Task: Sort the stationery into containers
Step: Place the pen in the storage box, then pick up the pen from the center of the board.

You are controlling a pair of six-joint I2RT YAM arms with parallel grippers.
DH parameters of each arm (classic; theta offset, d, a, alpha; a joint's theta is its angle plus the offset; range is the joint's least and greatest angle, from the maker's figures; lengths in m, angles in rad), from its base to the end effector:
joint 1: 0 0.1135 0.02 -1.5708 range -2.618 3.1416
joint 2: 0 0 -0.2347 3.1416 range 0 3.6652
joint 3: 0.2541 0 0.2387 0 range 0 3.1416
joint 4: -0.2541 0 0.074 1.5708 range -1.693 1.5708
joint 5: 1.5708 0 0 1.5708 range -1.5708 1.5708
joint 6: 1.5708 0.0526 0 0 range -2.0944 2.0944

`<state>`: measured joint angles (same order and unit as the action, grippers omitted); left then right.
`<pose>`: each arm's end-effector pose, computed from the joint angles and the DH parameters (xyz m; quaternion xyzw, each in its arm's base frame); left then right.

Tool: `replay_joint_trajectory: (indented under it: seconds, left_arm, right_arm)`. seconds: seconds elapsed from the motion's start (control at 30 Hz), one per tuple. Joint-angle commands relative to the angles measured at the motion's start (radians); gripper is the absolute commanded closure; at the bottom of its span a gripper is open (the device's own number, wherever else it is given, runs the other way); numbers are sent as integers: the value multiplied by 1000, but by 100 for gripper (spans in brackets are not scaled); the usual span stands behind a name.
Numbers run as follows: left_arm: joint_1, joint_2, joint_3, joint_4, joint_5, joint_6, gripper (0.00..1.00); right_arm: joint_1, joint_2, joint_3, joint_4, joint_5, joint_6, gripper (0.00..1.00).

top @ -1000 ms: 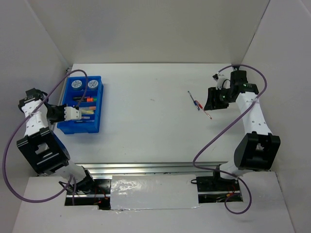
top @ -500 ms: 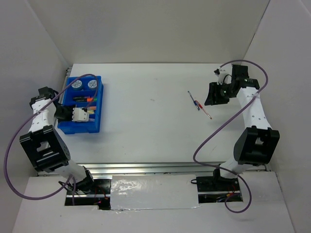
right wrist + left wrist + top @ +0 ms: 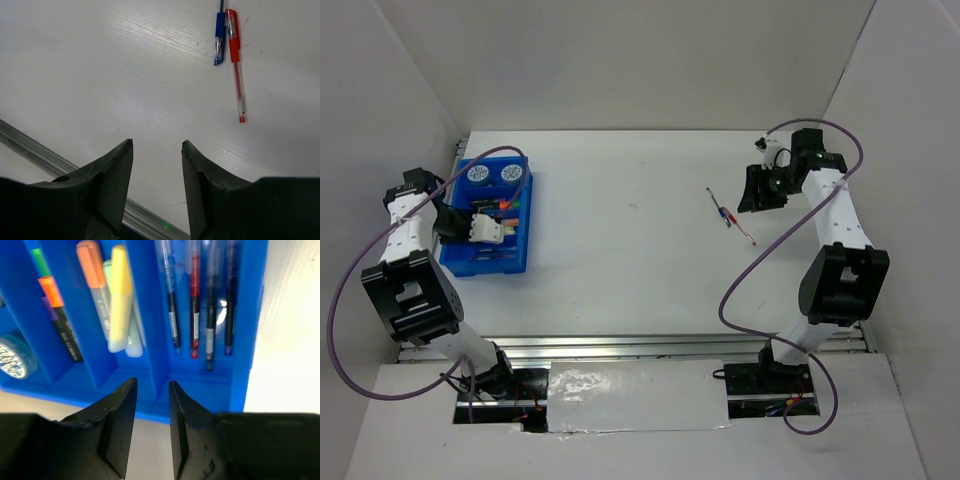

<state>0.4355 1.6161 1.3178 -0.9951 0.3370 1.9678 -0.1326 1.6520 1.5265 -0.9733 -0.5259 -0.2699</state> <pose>0.2820 0.1120 0.2185 0.6937 0.6875 0.0672 0.2041 0.3307 -0.0175 0.2716 -0.1250 0.9325 0.2025 0.2717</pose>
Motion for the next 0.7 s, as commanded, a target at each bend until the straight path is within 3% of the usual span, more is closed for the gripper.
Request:
replay_joint_trajectory:
  seconds: [0.0,0.1,0.27,0.53,0.67]
  left_arm:
    - [6,8,88,-46,57,128,56]
    - [6,16,208,-62,162,37,56]
    - [-70,-1,378,-8,292,-265,54]
    - [-247,-159,246,347,339,-743,40]
    - [-280,-159,265,377,343,-903,38]
  right_arm:
    - [27,12,34,4,26,-12,50]
    - [54,32,18,16,102,-17,53]
    - [87,127,7,28,282,-32,62]
    - [96,288,49,44,473,-71,62]
    - [99,350,78,68,517,-89,62]
